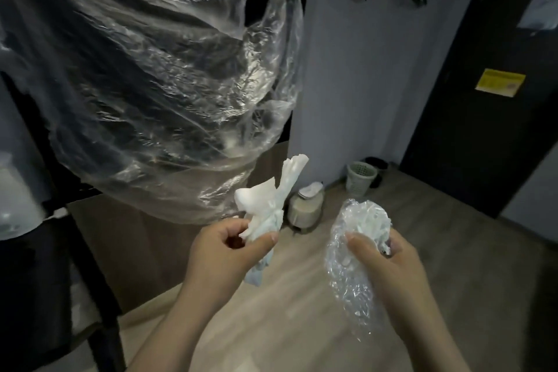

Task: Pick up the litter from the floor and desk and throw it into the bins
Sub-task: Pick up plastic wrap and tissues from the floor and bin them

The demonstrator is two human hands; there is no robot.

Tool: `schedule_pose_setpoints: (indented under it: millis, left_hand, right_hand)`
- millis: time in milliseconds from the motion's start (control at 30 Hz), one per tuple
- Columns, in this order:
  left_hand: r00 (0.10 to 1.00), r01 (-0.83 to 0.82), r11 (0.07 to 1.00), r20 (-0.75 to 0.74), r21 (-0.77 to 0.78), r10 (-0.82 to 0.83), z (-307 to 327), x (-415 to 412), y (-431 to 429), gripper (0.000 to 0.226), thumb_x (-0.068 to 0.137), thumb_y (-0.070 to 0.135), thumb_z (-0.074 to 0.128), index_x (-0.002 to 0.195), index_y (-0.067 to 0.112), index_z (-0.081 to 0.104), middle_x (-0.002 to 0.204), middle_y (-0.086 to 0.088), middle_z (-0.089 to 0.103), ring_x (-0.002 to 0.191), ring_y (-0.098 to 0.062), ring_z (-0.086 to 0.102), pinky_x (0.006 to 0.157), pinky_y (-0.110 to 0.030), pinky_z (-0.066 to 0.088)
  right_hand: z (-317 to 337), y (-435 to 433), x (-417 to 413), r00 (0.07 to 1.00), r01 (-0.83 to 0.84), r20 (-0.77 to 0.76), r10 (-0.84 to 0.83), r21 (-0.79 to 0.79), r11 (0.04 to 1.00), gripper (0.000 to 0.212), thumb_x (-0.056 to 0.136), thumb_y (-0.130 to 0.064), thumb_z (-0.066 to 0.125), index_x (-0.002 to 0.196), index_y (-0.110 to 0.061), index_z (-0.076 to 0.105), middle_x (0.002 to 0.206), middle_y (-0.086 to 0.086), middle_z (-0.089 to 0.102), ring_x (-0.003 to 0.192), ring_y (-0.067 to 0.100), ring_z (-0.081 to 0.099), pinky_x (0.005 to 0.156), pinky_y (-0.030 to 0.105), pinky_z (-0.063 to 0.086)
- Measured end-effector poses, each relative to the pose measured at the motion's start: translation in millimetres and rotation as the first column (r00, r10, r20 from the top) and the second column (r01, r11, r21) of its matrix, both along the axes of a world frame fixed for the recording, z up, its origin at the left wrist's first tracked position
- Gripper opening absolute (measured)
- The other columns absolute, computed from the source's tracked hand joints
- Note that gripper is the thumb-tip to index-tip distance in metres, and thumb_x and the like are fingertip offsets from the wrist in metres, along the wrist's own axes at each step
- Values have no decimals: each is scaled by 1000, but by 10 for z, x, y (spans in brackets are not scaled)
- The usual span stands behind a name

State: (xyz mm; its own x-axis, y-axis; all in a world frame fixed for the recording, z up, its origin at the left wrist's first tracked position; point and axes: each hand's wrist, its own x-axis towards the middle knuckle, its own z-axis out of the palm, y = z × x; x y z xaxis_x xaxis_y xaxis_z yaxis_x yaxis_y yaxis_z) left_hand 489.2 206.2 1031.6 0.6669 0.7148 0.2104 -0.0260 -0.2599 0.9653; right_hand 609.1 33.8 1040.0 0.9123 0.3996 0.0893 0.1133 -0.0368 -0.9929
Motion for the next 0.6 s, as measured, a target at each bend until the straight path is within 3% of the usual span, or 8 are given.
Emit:
schedule_pose_setpoints:
  millis: [133, 400, 533, 600]
  left_hand:
    - [994, 111, 994, 26, -24, -110, -137, 633, 323, 21, 61, 32, 81, 67, 14, 72, 56, -1, 53, 55, -9, 44, 52, -21, 34]
    - [966, 249, 967, 91, -53, -243, -131, 1639, 1277, 27, 69, 17, 84, 51, 19, 63, 49, 11, 44, 49, -4, 37, 46, -14, 30]
    - [961, 273, 962, 62, -25, -271, -246, 2169, 1569, 33, 59, 42, 77, 59, 12, 64, 55, 6, 42, 54, -8, 37, 51, -21, 27]
    - [959, 278, 960, 56, -29, -276, -299, 2393, 1637, 27, 59, 40, 76, 54, 17, 62, 54, 8, 40, 53, -6, 34, 49, -19, 26]
  right_hand:
    - [-83, 242, 481, 994, 111, 10, -110, -28, 993, 5, 82, -14, 69, 86, -16, 70, 78, 10, 73, 74, 29, 71, 69, 44, 57]
    - [18, 1020, 1206, 977, 214, 44, -211, -98, 972, 5, 82, -15, 71, 86, -17, 71, 78, 5, 75, 74, 26, 72, 71, 41, 57]
    - [-33, 1278, 1584, 966, 258, 22, -257, -123, 958, 3, 82, -15, 70, 83, -18, 70, 76, 2, 75, 70, 19, 72, 66, 34, 56]
    - [-55, 1349, 1781, 963, 267, 10, -268, -117, 957, 3, 82, -15, 70, 83, -18, 70, 76, 3, 74, 68, 18, 71, 63, 30, 54]
